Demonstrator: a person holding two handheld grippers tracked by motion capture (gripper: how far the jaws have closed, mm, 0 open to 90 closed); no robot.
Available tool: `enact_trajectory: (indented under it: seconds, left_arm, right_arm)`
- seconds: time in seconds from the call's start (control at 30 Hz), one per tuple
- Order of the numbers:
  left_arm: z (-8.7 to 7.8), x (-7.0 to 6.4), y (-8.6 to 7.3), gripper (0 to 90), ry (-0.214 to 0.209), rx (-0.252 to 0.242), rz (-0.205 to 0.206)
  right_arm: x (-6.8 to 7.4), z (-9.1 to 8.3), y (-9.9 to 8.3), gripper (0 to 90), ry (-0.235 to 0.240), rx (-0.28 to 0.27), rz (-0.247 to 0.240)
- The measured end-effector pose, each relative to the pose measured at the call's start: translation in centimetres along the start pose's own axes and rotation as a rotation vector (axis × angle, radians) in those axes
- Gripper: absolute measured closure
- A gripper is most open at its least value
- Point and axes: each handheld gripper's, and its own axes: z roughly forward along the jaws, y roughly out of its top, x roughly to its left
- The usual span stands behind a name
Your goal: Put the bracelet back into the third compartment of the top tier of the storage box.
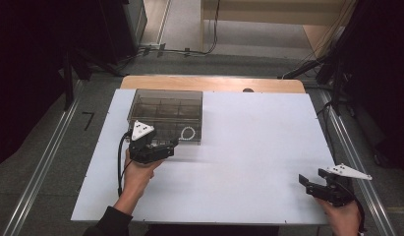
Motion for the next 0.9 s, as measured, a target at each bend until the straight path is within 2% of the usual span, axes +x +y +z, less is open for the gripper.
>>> enact_trajectory:
  seconds: [0.17, 0.43, 0.9]
  left_arm:
    - [-1.0, -0.1, -0.2, 16.7, 0.001, -0.016, 0.012]
    - [-2.3, 0.0, -0.9, 14.4, 0.008, -0.026, 0.006]
    - [-4.0, 1.6, -3.1, 11.6, 0.052, -0.007, -0.013]
  right_arm:
    - [0.0, 0.0, 0.0, 19.9, 0.000, -0.002, -0.001]
    - [0.0, -0.1, 0.0, 19.9, 0.000, -0.003, -0.002]
    - [0.1, -0.2, 0.0, 19.7, 0.000, -0.008, -0.003]
